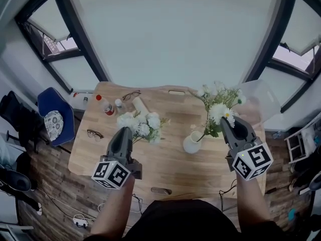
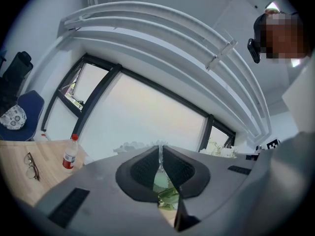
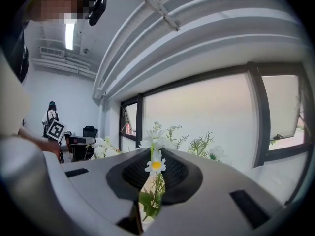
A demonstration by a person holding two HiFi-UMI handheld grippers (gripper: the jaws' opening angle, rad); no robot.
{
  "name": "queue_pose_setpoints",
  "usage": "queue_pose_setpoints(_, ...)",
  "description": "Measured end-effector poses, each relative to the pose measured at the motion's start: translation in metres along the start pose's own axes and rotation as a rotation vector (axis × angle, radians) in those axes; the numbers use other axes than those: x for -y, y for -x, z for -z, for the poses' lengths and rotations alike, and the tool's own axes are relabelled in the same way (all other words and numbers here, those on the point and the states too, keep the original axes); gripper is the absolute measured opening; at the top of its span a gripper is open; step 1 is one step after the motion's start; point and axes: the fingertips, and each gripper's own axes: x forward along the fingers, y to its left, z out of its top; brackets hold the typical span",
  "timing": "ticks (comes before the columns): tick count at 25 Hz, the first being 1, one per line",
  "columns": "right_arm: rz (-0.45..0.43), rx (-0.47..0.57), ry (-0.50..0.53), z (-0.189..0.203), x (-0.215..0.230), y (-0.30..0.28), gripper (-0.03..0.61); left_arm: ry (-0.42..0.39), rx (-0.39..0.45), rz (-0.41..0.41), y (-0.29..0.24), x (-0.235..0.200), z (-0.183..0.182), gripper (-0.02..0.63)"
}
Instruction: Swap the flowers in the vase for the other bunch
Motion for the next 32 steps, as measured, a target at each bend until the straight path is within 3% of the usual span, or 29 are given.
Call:
queue_pose_setpoints(17,0.177,0.039,0.0,-0.011,0.047,0.073,0.06,0.002,0.019,0.161,-0.045,0.069,-0.013,0.028)
queue_pose_setpoints(32,0.306,0.04,-0.007,-0.003,0.08,0.138,0.058,0.092,-0.044,0.362,-0.101,0.166,0.009,0.028)
